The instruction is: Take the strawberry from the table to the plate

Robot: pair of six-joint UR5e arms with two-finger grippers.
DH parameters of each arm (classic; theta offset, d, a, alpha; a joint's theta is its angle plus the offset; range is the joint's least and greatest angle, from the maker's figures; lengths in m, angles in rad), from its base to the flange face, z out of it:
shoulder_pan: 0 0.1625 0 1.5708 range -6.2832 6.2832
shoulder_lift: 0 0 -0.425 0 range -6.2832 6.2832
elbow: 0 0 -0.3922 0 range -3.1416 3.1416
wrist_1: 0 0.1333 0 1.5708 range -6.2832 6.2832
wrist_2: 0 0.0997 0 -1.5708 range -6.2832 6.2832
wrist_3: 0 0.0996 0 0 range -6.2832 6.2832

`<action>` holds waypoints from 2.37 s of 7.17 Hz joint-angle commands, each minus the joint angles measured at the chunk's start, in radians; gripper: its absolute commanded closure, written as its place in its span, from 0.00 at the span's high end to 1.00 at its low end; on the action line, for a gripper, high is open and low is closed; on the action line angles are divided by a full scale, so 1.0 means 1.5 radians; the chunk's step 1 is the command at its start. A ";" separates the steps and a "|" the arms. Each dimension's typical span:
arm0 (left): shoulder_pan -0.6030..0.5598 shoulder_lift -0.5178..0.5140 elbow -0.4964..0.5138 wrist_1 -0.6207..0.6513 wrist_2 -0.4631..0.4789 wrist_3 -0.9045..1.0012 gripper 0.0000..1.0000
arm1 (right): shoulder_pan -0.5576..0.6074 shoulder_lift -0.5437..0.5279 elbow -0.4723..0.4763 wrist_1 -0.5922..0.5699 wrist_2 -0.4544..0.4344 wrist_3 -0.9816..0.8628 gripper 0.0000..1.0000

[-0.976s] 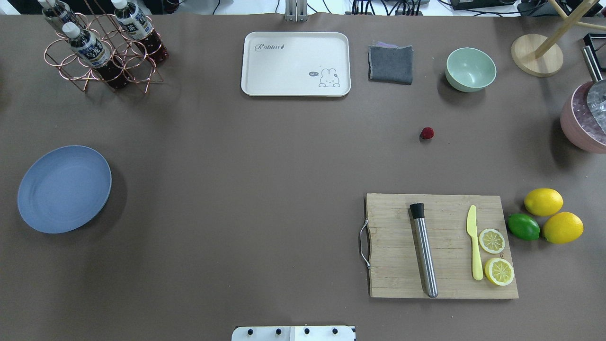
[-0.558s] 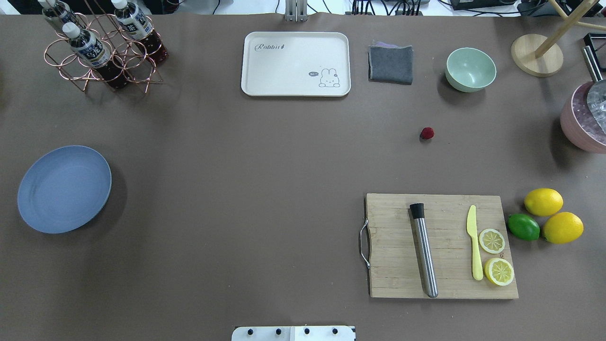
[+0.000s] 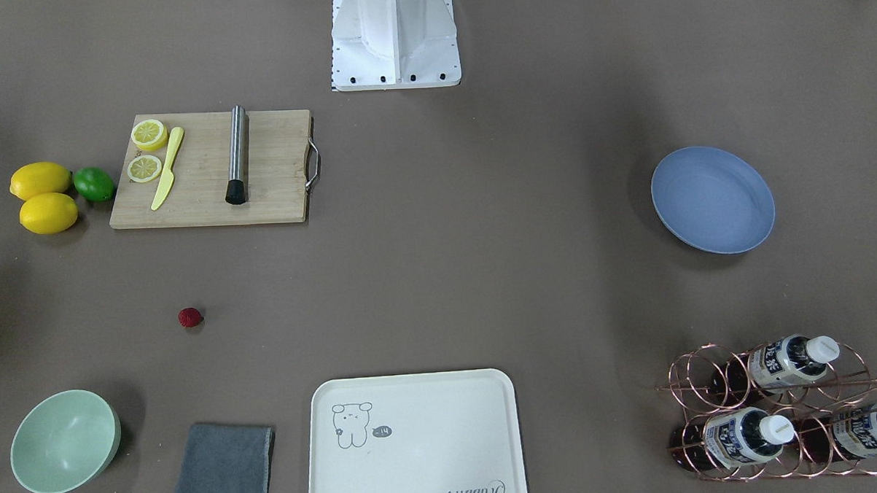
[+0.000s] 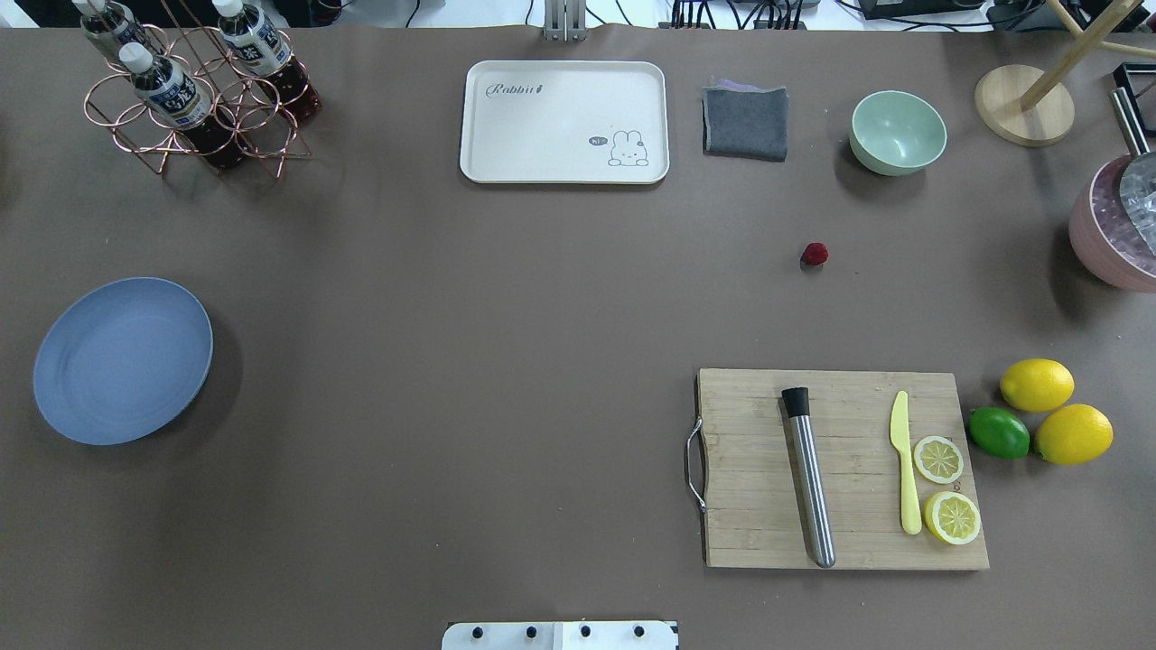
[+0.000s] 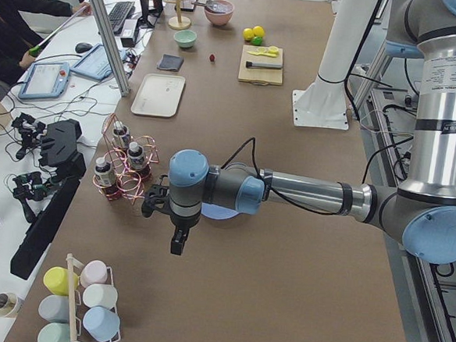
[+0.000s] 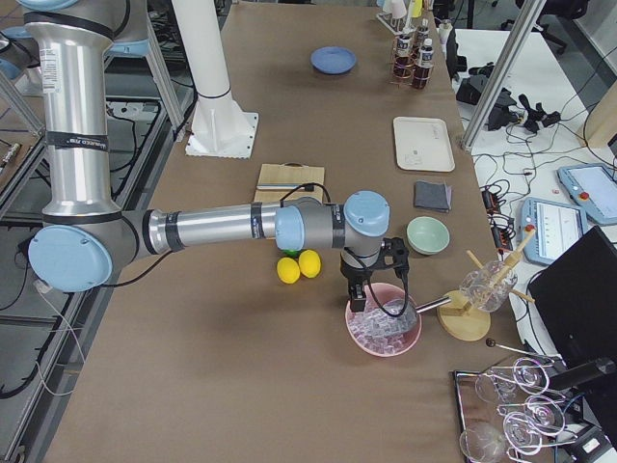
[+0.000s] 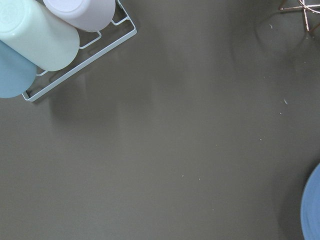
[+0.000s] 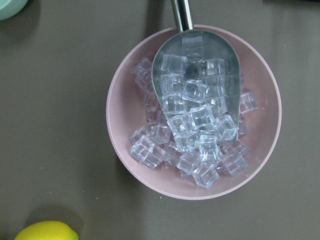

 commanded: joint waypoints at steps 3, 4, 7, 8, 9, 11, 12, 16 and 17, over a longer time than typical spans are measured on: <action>0.000 -0.003 0.000 -0.001 0.000 0.000 0.98 | 0.000 0.005 -0.001 0.000 0.001 0.000 1.00; 0.000 -0.003 0.002 -0.001 0.001 0.000 0.98 | 0.000 0.005 0.000 0.000 0.001 -0.001 1.00; 0.000 0.001 0.002 -0.001 0.000 0.001 0.98 | 0.000 0.011 0.000 0.000 0.001 -0.001 1.00; 0.000 0.003 0.001 -0.001 0.000 0.001 0.98 | 0.000 0.012 -0.001 0.000 0.001 0.000 1.00; 0.000 0.004 -0.002 -0.001 0.000 0.002 0.98 | 0.000 0.012 0.000 0.000 0.001 0.000 1.00; 0.000 0.004 -0.002 -0.001 -0.001 0.002 0.98 | 0.000 0.013 0.001 0.000 0.001 0.001 1.00; 0.000 0.004 -0.003 -0.001 -0.001 0.002 0.98 | 0.000 0.013 0.001 0.000 0.001 0.001 1.00; 0.005 -0.005 -0.014 -0.006 -0.002 0.005 0.98 | 0.000 0.014 0.002 0.000 0.001 0.001 1.00; 0.007 -0.023 -0.009 -0.036 -0.001 0.005 0.98 | 0.000 0.016 0.003 0.000 0.002 0.001 1.00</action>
